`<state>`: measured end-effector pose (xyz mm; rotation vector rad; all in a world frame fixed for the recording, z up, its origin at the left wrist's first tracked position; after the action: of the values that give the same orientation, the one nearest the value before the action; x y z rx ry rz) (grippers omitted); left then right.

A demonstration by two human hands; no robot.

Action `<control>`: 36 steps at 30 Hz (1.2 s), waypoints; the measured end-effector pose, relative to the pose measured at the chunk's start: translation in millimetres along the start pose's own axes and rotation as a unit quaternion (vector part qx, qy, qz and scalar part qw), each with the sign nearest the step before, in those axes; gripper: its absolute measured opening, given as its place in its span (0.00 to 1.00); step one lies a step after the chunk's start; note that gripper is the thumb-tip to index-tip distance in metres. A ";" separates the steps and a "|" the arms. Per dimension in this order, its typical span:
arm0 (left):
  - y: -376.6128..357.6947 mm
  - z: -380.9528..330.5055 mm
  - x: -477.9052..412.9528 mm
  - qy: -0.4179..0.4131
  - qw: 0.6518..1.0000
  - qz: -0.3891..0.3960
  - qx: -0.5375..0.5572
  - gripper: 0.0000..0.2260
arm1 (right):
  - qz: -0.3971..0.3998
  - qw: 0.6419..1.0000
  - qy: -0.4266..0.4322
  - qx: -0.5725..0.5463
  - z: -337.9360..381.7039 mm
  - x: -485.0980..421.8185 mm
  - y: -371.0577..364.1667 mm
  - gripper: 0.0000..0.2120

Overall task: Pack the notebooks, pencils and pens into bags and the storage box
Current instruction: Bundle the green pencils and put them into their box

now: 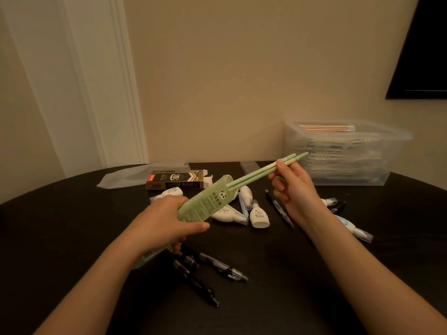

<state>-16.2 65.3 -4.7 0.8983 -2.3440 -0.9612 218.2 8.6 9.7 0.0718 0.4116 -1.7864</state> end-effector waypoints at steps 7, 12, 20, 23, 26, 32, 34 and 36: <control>-13.1 -7.4 4.2 -0.032 0.988 0.134 0.071 0.18 | 0.016 0.999 -0.002 -0.031 4.7 1.9 2.7 0.08; -15.2 -11.1 2.9 -0.027 0.991 0.128 0.040 0.15 | -0.017 0.999 -0.005 -0.030 0.6 1.6 3.4 0.07; -9.9 -11.5 4.5 -0.035 0.994 0.103 0.023 0.11 | 0.049 0.999 -0.006 0.003 -0.4 3.4 -11.1 0.06; -6.6 -7.6 3.3 -0.041 0.994 0.090 0.054 0.14 | 0.109 0.990 -0.005 0.090 -2.5 8.5 -28.5 0.04; -8.8 -7.3 2.6 -0.049 0.992 0.091 0.065 0.15 | 0.154 0.982 -0.009 0.108 -7.2 13.1 -41.0 0.05; -9.5 -5.9 1.0 -0.052 0.992 0.092 0.068 0.13 | 0.047 0.998 0.030 -0.036 0.4 3.3 -22.3 0.09; -10.1 -6.1 0.0 -0.049 0.992 0.095 0.064 0.13 | 0.026 0.999 0.042 -0.014 0.0 2.7 -20.4 0.10; -10.0 -6.1 -0.4 -0.046 0.993 0.094 0.059 0.14 | 0.019 0.999 0.047 0.015 -2.5 3.4 -22.4 0.08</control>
<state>-8.2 57.4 -8.1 0.6723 -2.5333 -0.8120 195.6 10.6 11.8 0.1833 0.4475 -1.7557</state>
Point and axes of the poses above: each hand's wrist, its own x-axis away from the middle knuckle, its own y-axis out of the back of the hand, z = x × y, the point moved 4 cm from there along -x, towards the middle knuckle, and after that the axes turned 12 degrees about z, right-handed, at the moved point
